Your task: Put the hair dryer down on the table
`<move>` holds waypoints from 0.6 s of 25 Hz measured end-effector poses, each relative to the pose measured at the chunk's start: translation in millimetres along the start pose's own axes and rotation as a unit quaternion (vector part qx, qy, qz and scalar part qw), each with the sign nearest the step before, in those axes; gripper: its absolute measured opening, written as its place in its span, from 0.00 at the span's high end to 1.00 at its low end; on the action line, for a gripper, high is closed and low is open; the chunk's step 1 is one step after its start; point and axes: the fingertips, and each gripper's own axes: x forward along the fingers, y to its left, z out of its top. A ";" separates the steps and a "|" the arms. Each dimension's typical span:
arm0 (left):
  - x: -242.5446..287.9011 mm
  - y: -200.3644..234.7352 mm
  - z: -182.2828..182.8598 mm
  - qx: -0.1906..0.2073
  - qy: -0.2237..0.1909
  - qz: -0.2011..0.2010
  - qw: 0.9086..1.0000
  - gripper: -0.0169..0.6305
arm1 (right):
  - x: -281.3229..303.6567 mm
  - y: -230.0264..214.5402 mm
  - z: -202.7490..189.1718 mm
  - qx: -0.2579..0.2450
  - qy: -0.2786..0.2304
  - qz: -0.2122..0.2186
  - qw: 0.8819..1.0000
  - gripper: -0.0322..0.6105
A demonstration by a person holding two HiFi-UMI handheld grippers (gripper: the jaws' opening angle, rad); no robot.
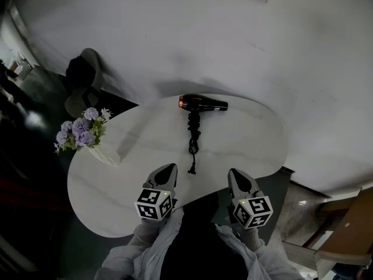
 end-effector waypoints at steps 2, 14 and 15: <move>-1.8 1.5 -0.1 -0.003 -0.001 0.001 1.000 0.97 | 0.3 3.3 0.6 -0.001 0.000 0.004 1.000 0.94; -4.5 1.2 -3.9 -0.006 0.000 0.002 1.000 0.97 | -1.7 8.1 -5.3 -0.003 0.007 0.009 1.000 0.94; -4.4 0.8 -3.8 -0.006 0.000 0.002 1.000 0.97 | -2.1 8.4 -5.3 -0.003 0.008 0.010 1.000 0.94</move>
